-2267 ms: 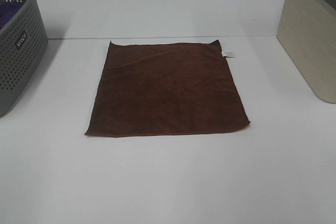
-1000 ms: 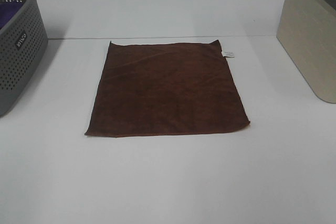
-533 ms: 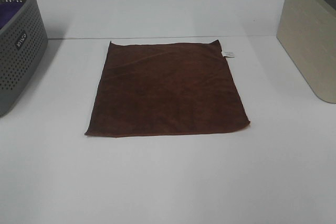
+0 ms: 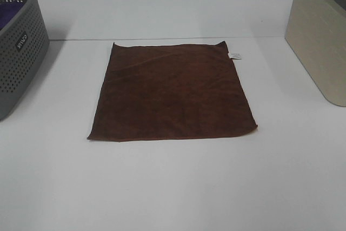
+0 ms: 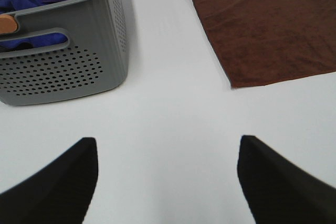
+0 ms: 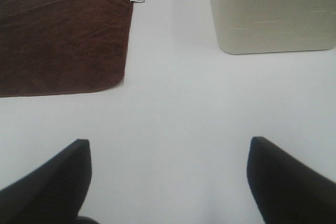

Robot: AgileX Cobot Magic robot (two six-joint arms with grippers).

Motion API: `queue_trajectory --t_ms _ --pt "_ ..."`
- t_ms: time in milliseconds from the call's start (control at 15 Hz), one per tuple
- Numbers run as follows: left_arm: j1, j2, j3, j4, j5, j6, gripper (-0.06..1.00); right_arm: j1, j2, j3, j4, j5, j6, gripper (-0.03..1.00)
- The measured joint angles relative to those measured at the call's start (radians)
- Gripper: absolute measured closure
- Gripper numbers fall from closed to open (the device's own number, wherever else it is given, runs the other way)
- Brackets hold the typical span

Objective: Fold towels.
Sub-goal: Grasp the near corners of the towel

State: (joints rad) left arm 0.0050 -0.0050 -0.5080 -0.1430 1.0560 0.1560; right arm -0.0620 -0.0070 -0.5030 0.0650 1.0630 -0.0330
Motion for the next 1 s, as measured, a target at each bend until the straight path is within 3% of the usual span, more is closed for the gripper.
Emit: queue_trajectory --t_ms 800,1000 --pt "0.0 0.0 -0.002 0.0 -0.01 0.0 0.24 0.0 0.004 0.0 0.001 -0.001 0.0 0.2" --pt "0.0 0.044 -0.002 -0.004 -0.224 0.0 0.24 0.0 0.058 -0.006 0.008 -0.021 0.0 0.2"
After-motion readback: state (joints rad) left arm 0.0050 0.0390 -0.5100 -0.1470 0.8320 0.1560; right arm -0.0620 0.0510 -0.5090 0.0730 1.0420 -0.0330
